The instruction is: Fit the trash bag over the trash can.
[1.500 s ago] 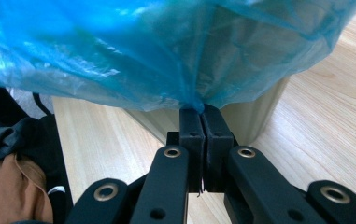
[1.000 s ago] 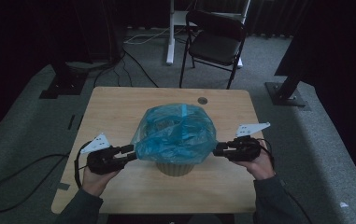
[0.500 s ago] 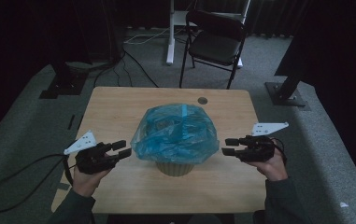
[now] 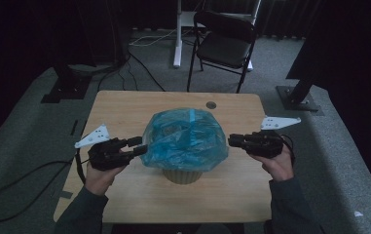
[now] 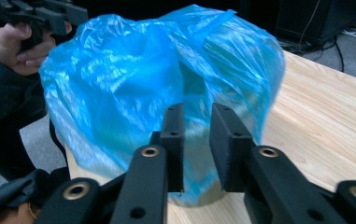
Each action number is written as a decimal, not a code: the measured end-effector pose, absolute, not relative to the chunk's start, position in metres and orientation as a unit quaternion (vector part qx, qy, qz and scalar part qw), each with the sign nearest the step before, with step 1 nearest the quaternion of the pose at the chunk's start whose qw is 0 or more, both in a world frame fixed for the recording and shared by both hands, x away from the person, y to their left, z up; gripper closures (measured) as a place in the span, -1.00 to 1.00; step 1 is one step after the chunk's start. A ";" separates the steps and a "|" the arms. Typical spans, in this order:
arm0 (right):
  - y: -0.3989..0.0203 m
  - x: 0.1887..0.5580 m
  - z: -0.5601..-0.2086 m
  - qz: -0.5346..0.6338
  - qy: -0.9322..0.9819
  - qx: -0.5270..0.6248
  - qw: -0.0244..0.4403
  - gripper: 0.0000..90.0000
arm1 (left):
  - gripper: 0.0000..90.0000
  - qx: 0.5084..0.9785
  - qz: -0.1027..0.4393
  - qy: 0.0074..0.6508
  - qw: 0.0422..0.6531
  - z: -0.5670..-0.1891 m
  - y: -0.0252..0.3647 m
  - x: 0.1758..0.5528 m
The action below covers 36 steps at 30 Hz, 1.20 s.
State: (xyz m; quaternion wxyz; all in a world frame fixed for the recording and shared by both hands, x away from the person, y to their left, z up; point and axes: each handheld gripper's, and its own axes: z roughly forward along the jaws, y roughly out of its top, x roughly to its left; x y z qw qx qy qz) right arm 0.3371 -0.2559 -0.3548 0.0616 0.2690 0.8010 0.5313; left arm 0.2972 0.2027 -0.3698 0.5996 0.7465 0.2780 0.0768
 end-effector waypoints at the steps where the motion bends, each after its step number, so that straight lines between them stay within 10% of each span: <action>1: -0.252 0.337 -0.355 0.531 0.802 0.267 0.059 0.59 | 0.24 0.749 0.071 0.273 0.599 -0.370 0.199 0.297; 10: -0.230 0.332 -0.365 0.546 0.808 0.221 -0.004 0.49 | 0.36 0.769 0.056 0.248 0.586 -0.376 0.178 0.289; 20: -0.228 0.320 -0.373 0.517 0.836 0.183 -0.013 0.96 | 0.87 0.792 0.064 0.201 0.572 -0.381 0.175 0.268; 36: -0.226 0.332 -0.399 0.459 0.860 0.224 -0.011 1.00 | 0.88 0.835 0.059 0.244 0.490 -0.422 0.184 0.286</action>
